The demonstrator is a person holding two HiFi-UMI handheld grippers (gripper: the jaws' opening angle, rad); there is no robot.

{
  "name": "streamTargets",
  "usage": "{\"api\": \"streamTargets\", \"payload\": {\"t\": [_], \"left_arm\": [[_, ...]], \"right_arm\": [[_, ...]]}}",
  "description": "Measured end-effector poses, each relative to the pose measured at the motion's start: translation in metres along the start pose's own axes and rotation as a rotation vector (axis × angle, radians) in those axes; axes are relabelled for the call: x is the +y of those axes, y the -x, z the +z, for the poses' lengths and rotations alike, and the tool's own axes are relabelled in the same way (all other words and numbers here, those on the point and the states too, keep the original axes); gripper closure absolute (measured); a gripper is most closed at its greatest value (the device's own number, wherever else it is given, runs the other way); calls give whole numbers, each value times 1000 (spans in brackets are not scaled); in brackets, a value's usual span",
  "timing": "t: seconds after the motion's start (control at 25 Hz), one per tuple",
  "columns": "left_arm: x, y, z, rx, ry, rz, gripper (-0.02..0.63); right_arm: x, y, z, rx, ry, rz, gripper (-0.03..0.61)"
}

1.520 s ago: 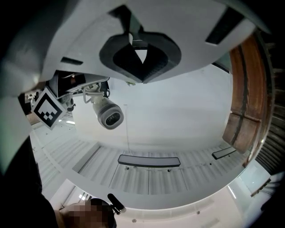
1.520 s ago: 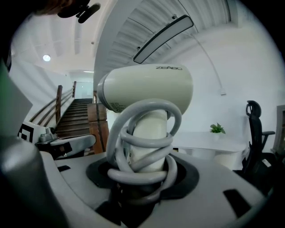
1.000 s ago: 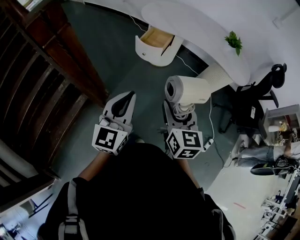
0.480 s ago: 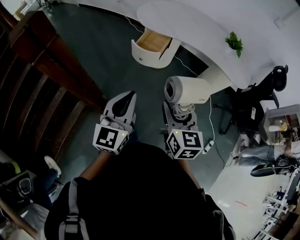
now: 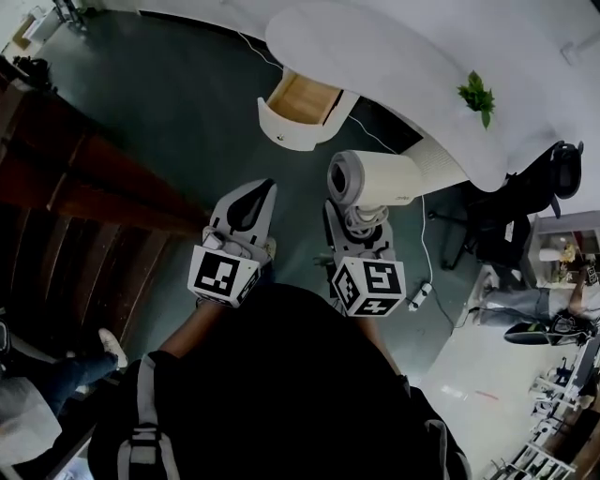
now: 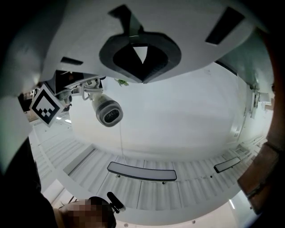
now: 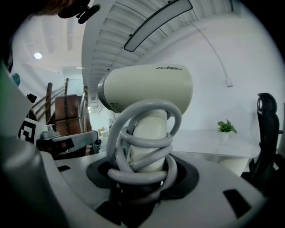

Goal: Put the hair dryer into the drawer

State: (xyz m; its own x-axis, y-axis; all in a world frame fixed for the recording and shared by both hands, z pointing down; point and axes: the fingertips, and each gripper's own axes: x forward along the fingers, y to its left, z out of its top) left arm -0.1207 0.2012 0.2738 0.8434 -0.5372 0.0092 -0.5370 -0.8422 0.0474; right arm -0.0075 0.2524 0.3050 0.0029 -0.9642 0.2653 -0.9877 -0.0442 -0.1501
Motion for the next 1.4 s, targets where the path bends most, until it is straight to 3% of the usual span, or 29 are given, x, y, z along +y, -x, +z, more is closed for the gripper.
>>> {"api": "streamTargets", "payload": {"t": [0.6,1.4], "left_arm": [[77,-86,-3,39,18,-85,606],[120,-124,-15,43,36,-27,606]], "right_arm": [[-20,-103,28,14,-32,-76,322],[-30,-167,37,27,-6,-21,322]]}}
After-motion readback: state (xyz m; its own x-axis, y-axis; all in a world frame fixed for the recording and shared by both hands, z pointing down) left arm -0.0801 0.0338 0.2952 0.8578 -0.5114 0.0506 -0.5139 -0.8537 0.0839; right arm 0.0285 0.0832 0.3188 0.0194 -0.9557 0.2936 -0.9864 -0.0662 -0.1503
